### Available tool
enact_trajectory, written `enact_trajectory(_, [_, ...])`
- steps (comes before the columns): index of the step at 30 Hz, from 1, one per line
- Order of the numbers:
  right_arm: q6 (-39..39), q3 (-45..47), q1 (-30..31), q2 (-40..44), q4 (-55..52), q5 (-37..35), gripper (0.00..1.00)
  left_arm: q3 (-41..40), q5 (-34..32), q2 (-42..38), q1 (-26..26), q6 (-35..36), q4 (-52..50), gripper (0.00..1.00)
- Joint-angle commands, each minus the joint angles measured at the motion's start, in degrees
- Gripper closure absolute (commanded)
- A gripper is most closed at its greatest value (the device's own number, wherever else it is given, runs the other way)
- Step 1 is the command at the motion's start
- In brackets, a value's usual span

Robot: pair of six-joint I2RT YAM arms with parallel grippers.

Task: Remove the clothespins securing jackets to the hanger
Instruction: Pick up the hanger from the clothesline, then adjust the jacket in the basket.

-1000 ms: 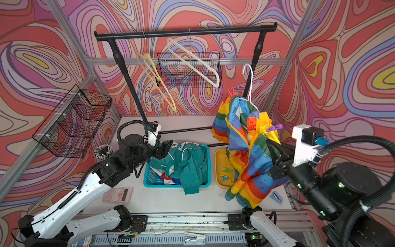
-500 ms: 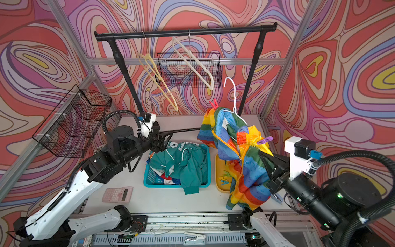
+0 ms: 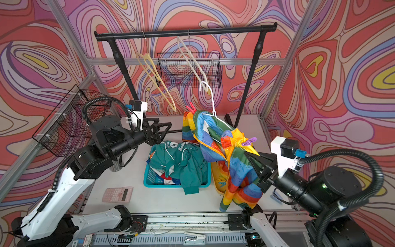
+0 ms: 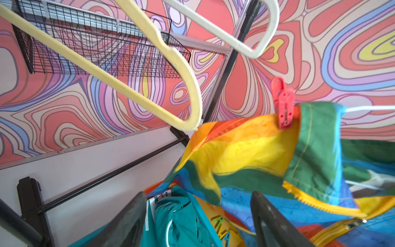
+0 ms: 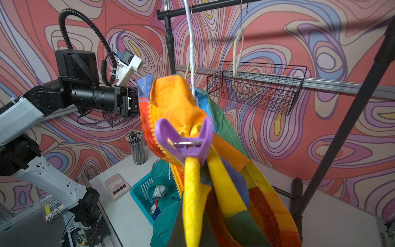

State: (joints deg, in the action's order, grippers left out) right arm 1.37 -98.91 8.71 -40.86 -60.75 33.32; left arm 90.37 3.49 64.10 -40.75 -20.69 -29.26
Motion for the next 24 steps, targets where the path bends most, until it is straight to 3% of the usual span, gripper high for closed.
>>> enact_trajectory(1, [-0.84,0.99,-1.02,1.16,12.09,5.53,1.0,0.38,0.92,-1.3,0.5,-2.77,-3.0,0.2])
enact_trajectory(12, [-10.68,2.46,-3.9,-1.15,27.37,15.76,1.0,-10.65,-1.0,-9.35,0.67,5.49,-4.42,0.13])
enact_trajectory(19, [-12.75,3.19,-4.0,-1.16,28.85,18.13,1.0,-17.93,-2.78,-7.52,2.0,13.16,3.17,0.0])
enact_trajectory(24, [-13.14,4.11,-4.01,-0.89,29.24,18.06,1.0,-19.45,-3.93,-3.85,5.92,14.68,9.05,0.0])
